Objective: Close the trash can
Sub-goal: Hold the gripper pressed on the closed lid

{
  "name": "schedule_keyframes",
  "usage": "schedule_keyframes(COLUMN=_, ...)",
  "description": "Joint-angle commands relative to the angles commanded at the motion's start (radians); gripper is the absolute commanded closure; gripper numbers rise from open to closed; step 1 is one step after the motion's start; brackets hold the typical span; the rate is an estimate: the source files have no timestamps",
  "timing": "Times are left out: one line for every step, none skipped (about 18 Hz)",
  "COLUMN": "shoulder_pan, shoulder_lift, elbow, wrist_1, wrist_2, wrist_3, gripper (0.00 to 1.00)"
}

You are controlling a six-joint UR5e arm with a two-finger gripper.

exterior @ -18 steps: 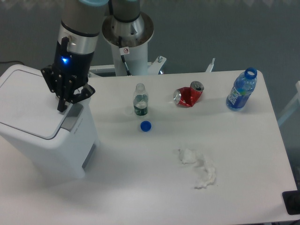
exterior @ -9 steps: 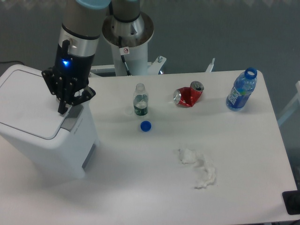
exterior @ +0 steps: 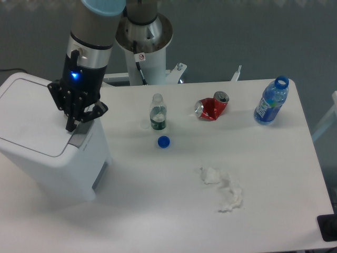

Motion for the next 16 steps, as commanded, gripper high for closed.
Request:
schedule_keyframes(shoulder_pan=-0.002, shoulder_lift=0.000, elbow=0.000, wrist_1=0.000, wrist_2=0.002, wrist_3=0.000, gripper=1.00)
schedule_keyframes(shoulder_pan=-0.002, shoulder_lift=0.000, elbow=0.000, wrist_1=0.000, wrist_2=0.002, wrist_3=0.000, gripper=1.00)
schedule_keyframes(shoulder_pan=-0.002, shoulder_lift=-0.003, elbow=0.000, wrist_1=0.000, wrist_2=0.002, wrist_3=0.000, gripper=1.00)
schedule_keyframes(shoulder_pan=-0.002, shoulder_lift=-0.005, elbow=0.000, wrist_1=0.000, wrist_2=0.002, wrist_3=0.000, gripper=1.00)
schedule_keyframes(shoulder_pan=-0.002, shoulder_lift=-0.006, elbow=0.000, wrist_1=0.000, wrist_2=0.002, wrist_3=0.000, gripper=1.00)
schedule_keyframes(shoulder_pan=-0.002, shoulder_lift=-0.006, elbow=-0.002, wrist_1=0.000, wrist_2=0.002, wrist_3=0.000, gripper=1.00)
schedule_keyframes(shoulder_pan=-0.002, shoulder_lift=-0.006, elbow=-0.002, wrist_1=0.000, wrist_2=0.002, wrist_3=0.000, gripper=1.00)
schedule_keyframes(shoulder_pan=-0.002, shoulder_lift=-0.006, elbow=-0.002, wrist_1=0.000, wrist_2=0.002, wrist_3=0.000, gripper=1.00)
schedule_keyframes(shoulder_pan=-0.002, shoulder_lift=-0.006, elbow=-0.002, wrist_1=0.000, wrist_2=0.002, wrist_3=0.000, gripper=1.00)
schedule_keyframes(shoulder_pan=-0.002, shoulder_lift=-0.006, elbow=-0.002, wrist_1=0.000, wrist_2=0.002, wrist_3=0.000, gripper=1.00)
schedule_keyframes(shoulder_pan=-0.002, shoulder_lift=-0.006, elbow=-0.002, wrist_1=0.000, wrist_2=0.002, wrist_3=0.000, gripper=1.00)
schedule_keyframes(shoulder_pan=-0.002, shoulder_lift=-0.006, elbow=-0.002, wrist_1=0.000, wrist_2=0.002, wrist_3=0.000, gripper=1.00)
schedule_keyframes(shoulder_pan=0.000, shoulder_lift=-0.005, elbow=0.000, wrist_1=0.000, wrist_2=0.002, wrist_3=0.000, gripper=1.00)
schedule_keyframes(shoulder_pan=0.002, shoulder_lift=-0.002, elbow=0.005, wrist_1=0.000, wrist_2=-0.002, wrist_3=0.002, gripper=1.00)
schedule_keyframes(shoulder_pan=0.003, shoulder_lift=0.000, elbow=0.015, wrist_1=0.000, wrist_2=-0.005, wrist_3=0.002, gripper=0.93)
schedule_keyframes(shoulder_pan=0.008, shoulder_lift=0.000, elbow=0.020, wrist_1=0.000, wrist_2=-0.006, wrist_3=0.002, gripper=0.73)
